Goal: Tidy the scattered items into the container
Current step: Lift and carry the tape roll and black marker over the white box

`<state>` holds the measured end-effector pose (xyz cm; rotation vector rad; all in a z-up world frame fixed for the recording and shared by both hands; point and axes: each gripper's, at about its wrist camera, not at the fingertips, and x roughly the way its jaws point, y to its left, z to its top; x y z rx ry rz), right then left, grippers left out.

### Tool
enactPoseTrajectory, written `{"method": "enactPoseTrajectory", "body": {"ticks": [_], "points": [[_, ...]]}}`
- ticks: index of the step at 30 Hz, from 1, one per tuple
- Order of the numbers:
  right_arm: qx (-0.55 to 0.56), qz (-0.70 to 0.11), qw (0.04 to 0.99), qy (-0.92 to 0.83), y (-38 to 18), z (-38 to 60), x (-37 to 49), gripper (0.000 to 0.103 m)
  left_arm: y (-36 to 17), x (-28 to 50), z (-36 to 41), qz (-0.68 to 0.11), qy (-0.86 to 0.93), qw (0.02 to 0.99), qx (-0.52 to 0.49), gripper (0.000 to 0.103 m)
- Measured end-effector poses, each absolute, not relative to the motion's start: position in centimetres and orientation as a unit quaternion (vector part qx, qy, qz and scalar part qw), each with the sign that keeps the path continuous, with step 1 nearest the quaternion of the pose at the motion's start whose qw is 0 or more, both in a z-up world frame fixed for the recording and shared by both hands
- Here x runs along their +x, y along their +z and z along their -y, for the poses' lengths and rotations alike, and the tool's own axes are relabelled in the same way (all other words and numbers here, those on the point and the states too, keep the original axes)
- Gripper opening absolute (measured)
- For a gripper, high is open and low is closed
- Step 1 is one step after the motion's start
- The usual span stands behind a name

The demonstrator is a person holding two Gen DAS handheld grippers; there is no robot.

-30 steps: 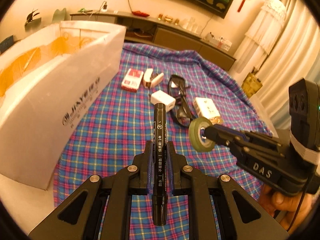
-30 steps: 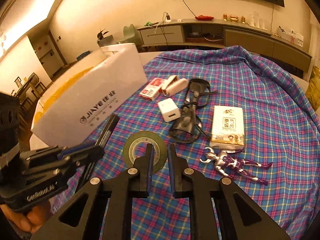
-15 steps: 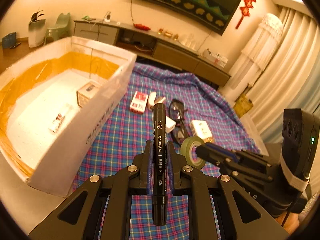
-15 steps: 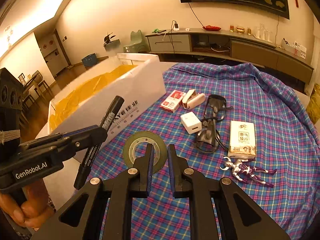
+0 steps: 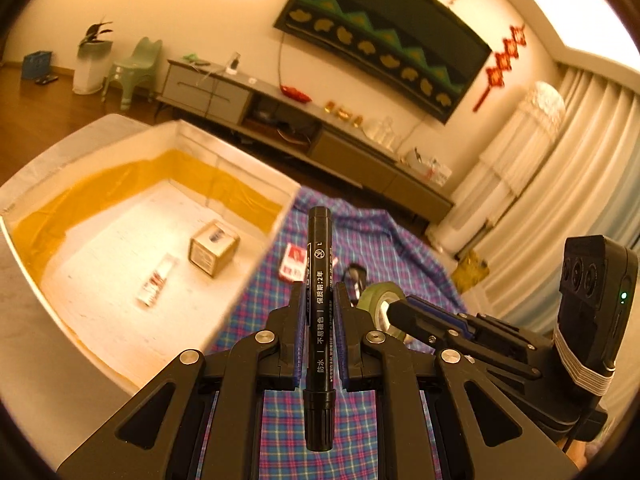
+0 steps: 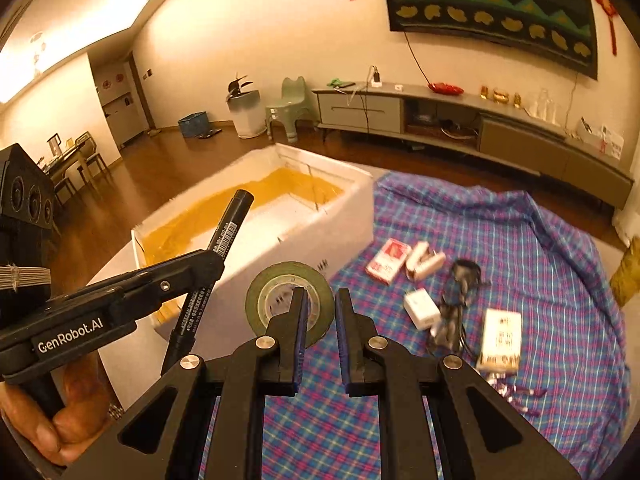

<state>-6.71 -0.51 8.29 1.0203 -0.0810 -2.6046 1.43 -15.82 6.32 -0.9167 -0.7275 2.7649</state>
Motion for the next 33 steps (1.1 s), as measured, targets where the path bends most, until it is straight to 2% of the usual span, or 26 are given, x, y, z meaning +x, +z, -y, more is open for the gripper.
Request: {"method": "enactPoseTrajectory", "body": {"ticks": [15,33], "points": [[0.356,-0.031,0.199,-0.913,11.4,7.6,-11.3,0.015,7.8,1.1,24.7,0.326,0.903,0.034,-0.276,0.013],[0.44,-0.062,0.216,-0.869,9.1,12.7,-20.3,0.015,5.3,-4.2,29.9,0.392,0.867,-0.021,-0.306,0.013]]}}
